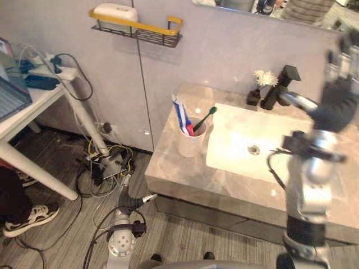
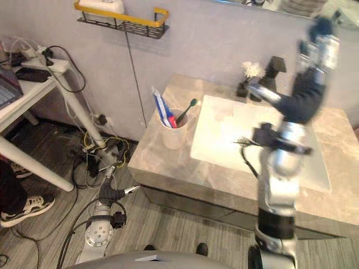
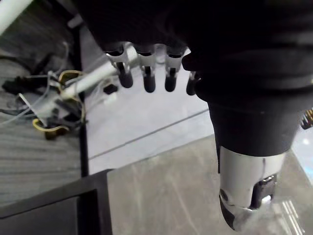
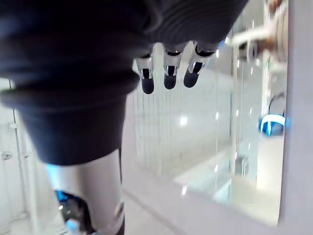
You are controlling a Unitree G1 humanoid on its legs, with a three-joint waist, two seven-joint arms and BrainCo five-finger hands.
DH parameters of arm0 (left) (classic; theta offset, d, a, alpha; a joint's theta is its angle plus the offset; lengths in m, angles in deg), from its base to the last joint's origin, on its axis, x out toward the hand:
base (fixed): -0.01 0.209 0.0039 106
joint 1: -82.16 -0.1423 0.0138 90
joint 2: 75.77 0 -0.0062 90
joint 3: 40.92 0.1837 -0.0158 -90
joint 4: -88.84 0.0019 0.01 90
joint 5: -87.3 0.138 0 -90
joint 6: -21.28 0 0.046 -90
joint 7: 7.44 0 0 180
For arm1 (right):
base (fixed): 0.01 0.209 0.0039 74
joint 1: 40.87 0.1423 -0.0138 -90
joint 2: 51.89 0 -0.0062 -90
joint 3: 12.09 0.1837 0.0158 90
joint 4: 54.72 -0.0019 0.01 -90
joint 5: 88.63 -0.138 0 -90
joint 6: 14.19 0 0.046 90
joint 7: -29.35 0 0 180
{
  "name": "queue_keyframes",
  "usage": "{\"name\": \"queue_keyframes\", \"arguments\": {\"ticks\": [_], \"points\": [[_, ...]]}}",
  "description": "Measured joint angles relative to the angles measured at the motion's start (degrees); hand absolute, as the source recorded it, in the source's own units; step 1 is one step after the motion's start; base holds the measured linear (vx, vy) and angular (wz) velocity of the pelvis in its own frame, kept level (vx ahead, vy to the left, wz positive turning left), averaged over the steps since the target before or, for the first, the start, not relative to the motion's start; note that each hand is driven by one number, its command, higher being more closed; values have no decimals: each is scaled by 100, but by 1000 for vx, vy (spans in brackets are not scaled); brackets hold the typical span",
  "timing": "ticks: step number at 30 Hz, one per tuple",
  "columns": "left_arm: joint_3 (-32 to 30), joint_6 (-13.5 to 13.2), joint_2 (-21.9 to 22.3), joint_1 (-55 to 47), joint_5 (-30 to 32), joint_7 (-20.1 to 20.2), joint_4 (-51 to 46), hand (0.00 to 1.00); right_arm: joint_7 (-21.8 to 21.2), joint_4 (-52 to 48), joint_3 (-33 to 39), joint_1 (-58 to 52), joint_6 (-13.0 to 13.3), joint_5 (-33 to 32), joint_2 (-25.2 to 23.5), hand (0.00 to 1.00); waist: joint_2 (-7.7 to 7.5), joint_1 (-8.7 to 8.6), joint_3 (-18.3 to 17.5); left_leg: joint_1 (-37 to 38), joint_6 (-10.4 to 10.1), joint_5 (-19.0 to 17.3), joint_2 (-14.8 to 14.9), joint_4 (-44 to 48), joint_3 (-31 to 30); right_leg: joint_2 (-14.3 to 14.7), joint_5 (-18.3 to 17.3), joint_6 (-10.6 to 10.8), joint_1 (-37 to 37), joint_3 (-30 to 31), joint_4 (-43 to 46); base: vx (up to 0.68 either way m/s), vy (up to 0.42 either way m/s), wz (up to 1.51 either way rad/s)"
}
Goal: Organize washtable
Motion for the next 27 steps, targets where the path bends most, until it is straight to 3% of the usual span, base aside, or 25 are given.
{"name": "queue_keyframes", "arguments": {"ticks": [5, 7, 11, 14, 15, 20, 22, 27], "points": [[-470, 1, 219, 7, -2, 10, 233, 0, 263, -359, 1452, -1201, 166, -1, -407, 0, 158, -225, -144, 45, 13, -85, 14, 31, 203, 28, 1, 4, -53, 202, 0, 23, 5, -22], [-682, -1, 287, -3, -3, 13, 277, 0, 411, -334, 1931, -1846, 165, -4, -841, 0, 227, -318, -193, 98, 12, -144, 43, 54, 319, 69, 0, 4, -54, 323, 0, 15, -8, -28], [-921, 1, 371, -28, -6, 13, 332, 0, 667, -112, 2163, -2690, -73, 232, -1497, 0, 270, -489, -219, 120, -3, -201, 79, 123, 439, 113, 1, 3, -67, 443, 0, 1, -12, -21], [-918, 13, 434, -33, -1, 12, 333, 0, 843, 232, 2095, -3218, -557, 871, -1575, 0, 287, -475, -204, 168, 9, -319, 93, 251, 630, 132, 10, 16, -44, 604, 0, -4, 10, -29], [-928, 28, 455, -44, -1, 0, 327, 0, 964, 413, 2013, -3468, -612, 1117, -1653, 0, 320, -473, -179, 187, 15, -445, 126, 369, 706, 158, -3, 8, 0, 642, 48, 6, 7, -28], [-1094, 84, 594, -270, -11, -203, 69, 0, 1250, 1512, 1207, -3871, -971, 1127, -1816, 0, 405, -499, -109, 254, -29, -791, 341, 831, 1109, 302, -155, -41, 33, 753, 286, 16, -11, -29], [-1094, 106, 604, -283, -17, -307, 14, 0, 1223, 2003, 761, -3901, -986, 1119, -1805, 0, 430, -472, -82, 262, -59, -845, 392, 916, 1219, 327, -174, -54, 32, 754, 328, 15, -9, -20], [-1064, 313, 629, -290, -179, -402, -444, 0, 599, 3442, -261, -3977, -1034, 788, -1782, 0, 522, -433, 56, 314, -105, -884, 532, 1016, 1473, 350, -428, -68, 17, 657, 615, 26, -10, 7]]}}
